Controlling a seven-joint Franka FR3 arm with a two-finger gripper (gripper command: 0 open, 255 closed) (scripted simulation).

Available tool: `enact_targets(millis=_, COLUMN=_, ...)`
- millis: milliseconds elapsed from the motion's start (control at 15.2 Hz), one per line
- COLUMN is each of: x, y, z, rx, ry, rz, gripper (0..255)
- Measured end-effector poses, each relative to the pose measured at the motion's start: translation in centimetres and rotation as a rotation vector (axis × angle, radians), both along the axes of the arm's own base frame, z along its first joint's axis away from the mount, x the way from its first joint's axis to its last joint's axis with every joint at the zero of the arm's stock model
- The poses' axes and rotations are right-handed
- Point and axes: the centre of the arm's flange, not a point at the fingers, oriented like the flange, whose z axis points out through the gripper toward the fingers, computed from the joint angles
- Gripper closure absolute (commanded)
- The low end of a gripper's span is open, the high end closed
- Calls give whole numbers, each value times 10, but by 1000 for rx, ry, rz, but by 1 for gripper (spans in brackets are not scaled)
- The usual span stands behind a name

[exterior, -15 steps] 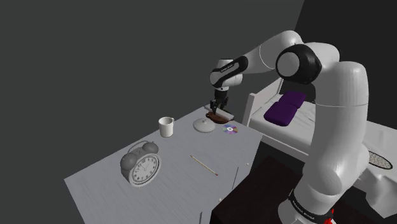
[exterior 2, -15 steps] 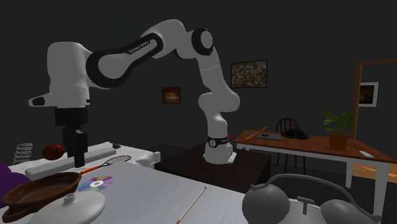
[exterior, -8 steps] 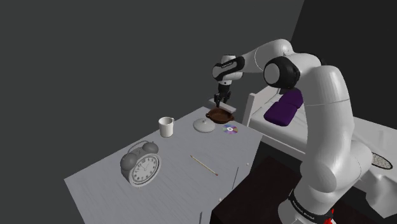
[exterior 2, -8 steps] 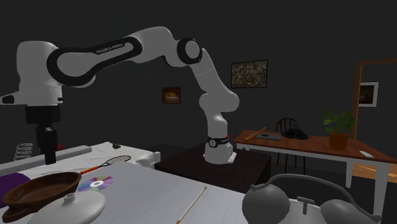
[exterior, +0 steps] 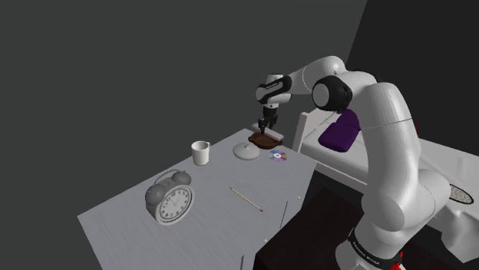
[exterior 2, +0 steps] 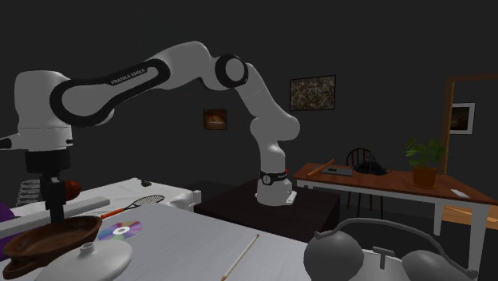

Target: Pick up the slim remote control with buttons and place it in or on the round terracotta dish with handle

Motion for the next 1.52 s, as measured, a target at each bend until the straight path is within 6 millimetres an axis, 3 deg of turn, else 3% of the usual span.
enact_targets(millis=396, x=1, y=0, z=-31, rx=0, ry=0, rz=0, gripper=255)
enact_targets(millis=792, x=1, y=1, z=-34, rx=0, ry=-1, rz=0, gripper=255)
enact_targets(millis=858, x=1, y=1, z=-34, rx=0, ry=-1, rz=0, gripper=0)
enact_targets(millis=1254, x=1, y=1, z=-34, rx=0, ry=-1, rz=0, gripper=0)
enact_targets(millis=1518, x=2, y=-2, z=7, rx=-1, ry=-2, rz=0, gripper=0)
